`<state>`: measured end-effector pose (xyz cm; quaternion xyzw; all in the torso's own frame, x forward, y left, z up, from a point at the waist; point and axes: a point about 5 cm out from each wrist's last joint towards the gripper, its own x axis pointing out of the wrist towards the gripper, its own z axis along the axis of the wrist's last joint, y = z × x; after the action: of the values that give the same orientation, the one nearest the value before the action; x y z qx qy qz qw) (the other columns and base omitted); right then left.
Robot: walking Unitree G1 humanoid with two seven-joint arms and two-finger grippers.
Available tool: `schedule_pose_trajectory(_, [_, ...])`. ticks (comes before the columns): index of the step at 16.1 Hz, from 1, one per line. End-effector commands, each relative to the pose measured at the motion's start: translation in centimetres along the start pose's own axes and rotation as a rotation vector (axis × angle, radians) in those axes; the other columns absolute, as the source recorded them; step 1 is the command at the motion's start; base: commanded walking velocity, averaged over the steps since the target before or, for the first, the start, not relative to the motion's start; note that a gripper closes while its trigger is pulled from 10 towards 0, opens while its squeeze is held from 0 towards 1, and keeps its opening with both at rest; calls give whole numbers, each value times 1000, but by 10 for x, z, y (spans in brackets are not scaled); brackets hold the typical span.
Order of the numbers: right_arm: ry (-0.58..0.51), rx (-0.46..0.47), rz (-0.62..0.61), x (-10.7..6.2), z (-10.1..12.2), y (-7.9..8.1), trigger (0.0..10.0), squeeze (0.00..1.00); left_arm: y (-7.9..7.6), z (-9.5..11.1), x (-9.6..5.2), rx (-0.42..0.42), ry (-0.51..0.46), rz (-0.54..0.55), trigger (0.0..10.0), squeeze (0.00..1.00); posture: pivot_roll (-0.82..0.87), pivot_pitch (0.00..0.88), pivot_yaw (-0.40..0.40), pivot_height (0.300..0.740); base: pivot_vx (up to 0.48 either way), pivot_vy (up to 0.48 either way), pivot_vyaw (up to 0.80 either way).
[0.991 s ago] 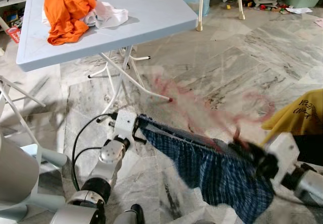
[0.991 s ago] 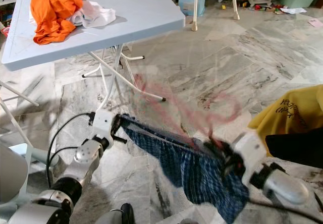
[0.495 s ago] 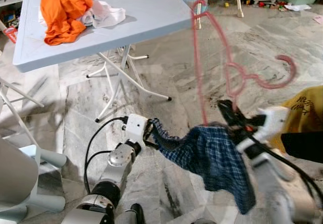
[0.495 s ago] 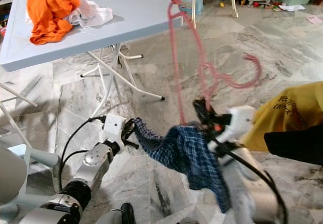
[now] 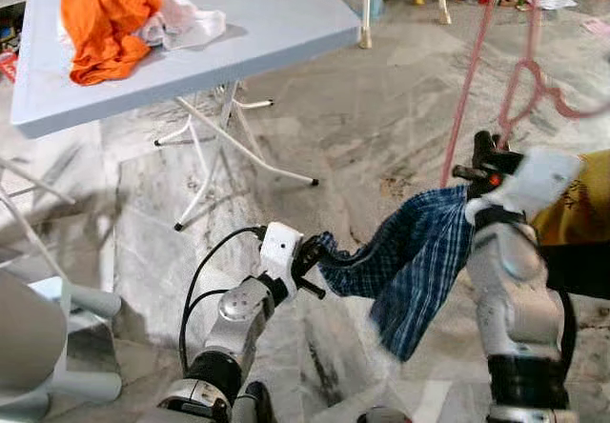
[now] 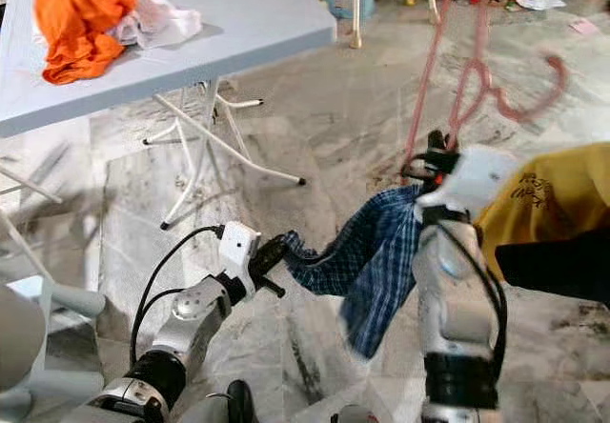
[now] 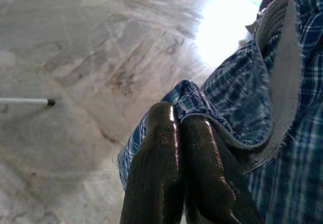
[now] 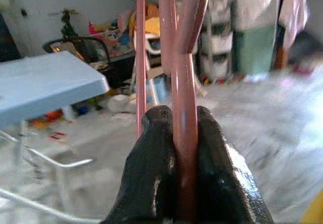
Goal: Hang hanger
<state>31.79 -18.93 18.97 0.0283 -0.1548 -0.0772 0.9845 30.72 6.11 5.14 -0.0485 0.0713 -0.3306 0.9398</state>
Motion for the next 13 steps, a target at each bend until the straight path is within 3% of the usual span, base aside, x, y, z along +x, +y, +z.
schedule_pose_trajectory(1, [-42, -21, 29, 2, 6, 9, 10000, 0, 3, -3, -4, -8, 10, 16, 0, 0, -218, 190, 43, 740, 0, 0, 0])
schedule_pose_trajectory(3, [-11, 109, -25, 5, 0, 8, 10000, 0, 7, -3, -5, -4, 21, 32, 0, 0, -219, 191, 41, 740, 0, 0, 0])
schedule_pose_trajectory(5, [27, 349, -137, 8, -5, -2, 10000, 0, 7, -7, -8, 14, 41, 30, 0, 0, -220, 193, 43, 740, 0, 0, 0])
schedule_pose_trajectory(6, [-22, 200, -120, 10, 1, -4, 10000, 0, 3, -10, -8, -3, 58, 2, 0, 0, -220, 194, 43, 740, 0, 0, 0])
schedule_pose_trajectory(8, [-137, -352, 67, 10, 11, 13, 10000, 0, -4, -15, -8, -7, 79, -60, 0, 0, -223, 194, 48, 740, 0, 0, 0])
schedule_pose_trajectory(9, [-112, -241, -27, 11, 9, 3, 10000, 0, -5, -16, -9, 12, 87, -63, 0, 0, -223, 194, 48, 740, 0, 0, 0])
schedule_pose_trajectory(10, [-11, 82, -104, 13, -2, -5, 10000, 0, -3, -17, -9, 35, 104, -46, 0, 0, -220, 195, 50, 740, 0, 0, 0])
schedule_pose_trajectory(11, [55, 272, -117, 14, -12, -6, 10000, 0, 1, -18, -10, 50, 120, -10, 0, 0, -219, 195, 50, 740, 0, 0, 0])
schedule_pose_trajectory(12, [50, 184, -97, 14, -11, -6, 10000, 0, 4, -17, -11, 53, 121, 3, 0, 0, -219, 195, 50, 740, 0, 0, 0])
schedule_pose_trajectory(13, [33, 168, -63, 14, -10, -4, 10000, 0, 6, -16, -12, 53, 116, 10, 0, 0, -221, 198, 50, 740, 0, 0, 0])
